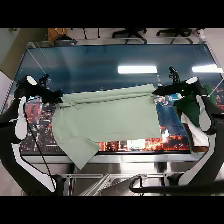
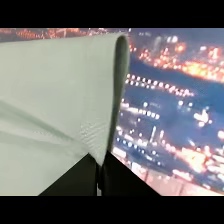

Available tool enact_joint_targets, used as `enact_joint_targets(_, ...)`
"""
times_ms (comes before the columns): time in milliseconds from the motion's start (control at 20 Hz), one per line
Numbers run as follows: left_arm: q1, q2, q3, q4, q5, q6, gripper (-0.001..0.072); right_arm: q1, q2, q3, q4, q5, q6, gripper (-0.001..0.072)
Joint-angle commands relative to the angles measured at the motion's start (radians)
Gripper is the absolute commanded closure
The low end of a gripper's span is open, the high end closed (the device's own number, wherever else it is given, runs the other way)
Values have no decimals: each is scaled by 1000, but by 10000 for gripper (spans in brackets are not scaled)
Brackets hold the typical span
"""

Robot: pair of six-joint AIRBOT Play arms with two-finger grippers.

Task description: Fold the shirts.

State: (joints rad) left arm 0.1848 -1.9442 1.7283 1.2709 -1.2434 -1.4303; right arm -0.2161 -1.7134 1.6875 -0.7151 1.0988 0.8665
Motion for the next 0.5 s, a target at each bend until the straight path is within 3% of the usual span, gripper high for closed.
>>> enact_joint_targets(0, -35, -1, 84, -8, -43, 3, 174, 7, 17, 3, -1, 17, 0, 470)
enact_joint_targets(50, -39, -1, 125, -6, -97, -14, 167, 6, 39, 5, -3, 18, 1, 357)
enact_joint_targets(100, -39, 0, 169, -6, -172, -35, 167, 3, 68, 5, -22, 23, 3, 328)
enact_joint_targets(250, -13, 27, 235, -5, -401, -103, 170, -24, 182, 4, -180, 86, 150, 328)
enact_joint_targets(450, 35, 275, -90, -5, -448, -132, 177, -109, 287, -61, -258, 232, 246, 340)
